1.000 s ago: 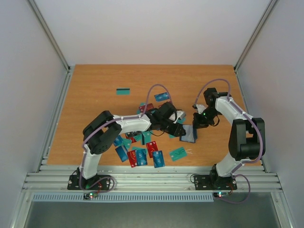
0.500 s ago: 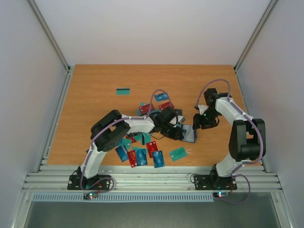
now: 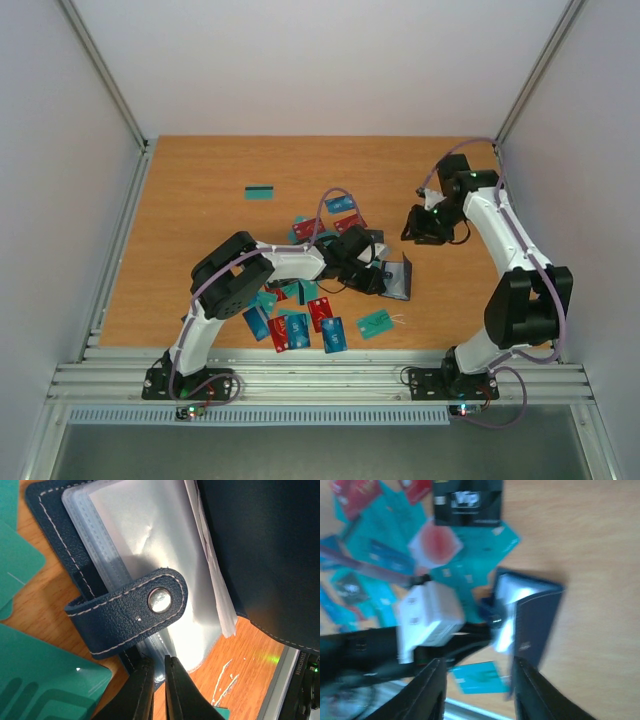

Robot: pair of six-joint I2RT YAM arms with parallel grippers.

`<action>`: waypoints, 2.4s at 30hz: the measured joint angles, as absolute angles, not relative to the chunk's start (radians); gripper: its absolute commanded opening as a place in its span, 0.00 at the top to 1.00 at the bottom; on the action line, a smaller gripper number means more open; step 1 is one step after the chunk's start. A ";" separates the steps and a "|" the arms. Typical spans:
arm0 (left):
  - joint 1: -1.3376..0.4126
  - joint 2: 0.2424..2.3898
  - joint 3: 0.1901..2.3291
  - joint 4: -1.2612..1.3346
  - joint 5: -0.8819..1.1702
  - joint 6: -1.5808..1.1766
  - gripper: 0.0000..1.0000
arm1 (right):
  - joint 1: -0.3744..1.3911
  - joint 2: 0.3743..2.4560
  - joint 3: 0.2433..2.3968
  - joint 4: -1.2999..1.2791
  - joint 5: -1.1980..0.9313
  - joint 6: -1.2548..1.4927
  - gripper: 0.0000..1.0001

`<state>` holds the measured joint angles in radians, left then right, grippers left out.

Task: Put the credit cards into the card holder

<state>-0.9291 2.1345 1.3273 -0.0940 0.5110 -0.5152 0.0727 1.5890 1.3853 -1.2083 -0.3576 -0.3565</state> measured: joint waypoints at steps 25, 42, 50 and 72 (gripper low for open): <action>-0.924 2.135 1.326 -0.089 0.511 -0.525 0.92 | 0.236 1.695 1.119 -1.106 -0.369 -0.067 0.99; -0.913 2.125 1.307 -0.087 0.509 -0.519 0.88 | 0.095 1.670 1.071 -1.163 -0.241 -0.134 0.99; -0.913 2.113 1.311 -0.120 0.482 -0.498 0.86 | 0.087 1.563 1.073 -1.250 -0.132 -0.123 0.99; -0.934 2.106 1.386 -0.144 0.439 -0.466 0.62 | 0.032 1.497 1.223 -1.353 -0.046 -0.112 0.35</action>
